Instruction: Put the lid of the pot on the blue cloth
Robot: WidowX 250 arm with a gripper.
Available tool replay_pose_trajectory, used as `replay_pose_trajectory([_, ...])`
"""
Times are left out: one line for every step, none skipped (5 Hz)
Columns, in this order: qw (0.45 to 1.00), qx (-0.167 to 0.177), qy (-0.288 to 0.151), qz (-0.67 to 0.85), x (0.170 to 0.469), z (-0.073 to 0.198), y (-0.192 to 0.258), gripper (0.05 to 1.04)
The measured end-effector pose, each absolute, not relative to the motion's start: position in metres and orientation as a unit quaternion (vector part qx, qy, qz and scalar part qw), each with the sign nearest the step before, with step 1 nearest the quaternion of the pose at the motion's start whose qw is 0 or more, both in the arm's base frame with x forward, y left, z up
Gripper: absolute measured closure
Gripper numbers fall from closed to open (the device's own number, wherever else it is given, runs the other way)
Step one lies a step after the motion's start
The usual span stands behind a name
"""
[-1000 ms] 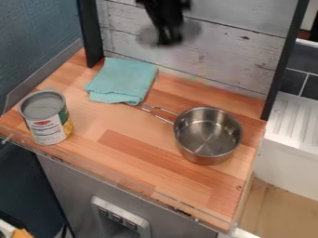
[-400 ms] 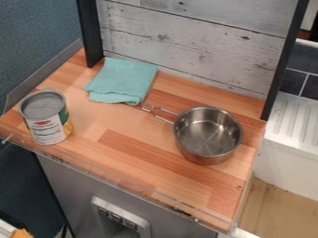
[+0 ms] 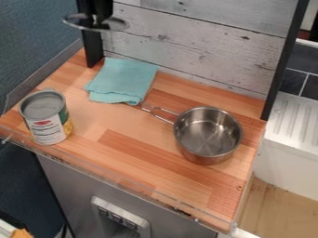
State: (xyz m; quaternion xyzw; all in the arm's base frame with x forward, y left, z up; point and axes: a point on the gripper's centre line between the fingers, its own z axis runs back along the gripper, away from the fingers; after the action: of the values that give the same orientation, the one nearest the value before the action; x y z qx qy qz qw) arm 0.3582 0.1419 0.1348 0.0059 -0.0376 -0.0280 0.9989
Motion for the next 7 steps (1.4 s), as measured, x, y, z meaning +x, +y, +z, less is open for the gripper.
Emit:
replay_pose_trajectory([0.998, 0.028, -0.047, -0.015, 0.358, 0.116, 0.147, 0.799])
replay_pose_trajectory([0.997, 0.019, -0.076, 0.002, 0.375, 0.091, 0.151, 0.799])
replay_pose_trajectory([0.995, 0.011, -0.092, 0.023, 0.385, 0.066, 0.155, 0.799])
replay_pose_trajectory([0.997, -0.001, -0.075, 0.026, 0.381, 0.048, 0.15, 0.799])
replay_pose_trajectory([0.998, 0.003, -0.058, 0.02, 0.371, 0.033, 0.143, 0.741])
replay_pose_trajectory([0.999, 0.015, -0.042, 0.019, 0.365, 0.023, 0.145, 0.436])
replay_pose_trajectory([0.999, 0.012, -0.037, 0.029, 0.367, 0.031, 0.145, 0.145])
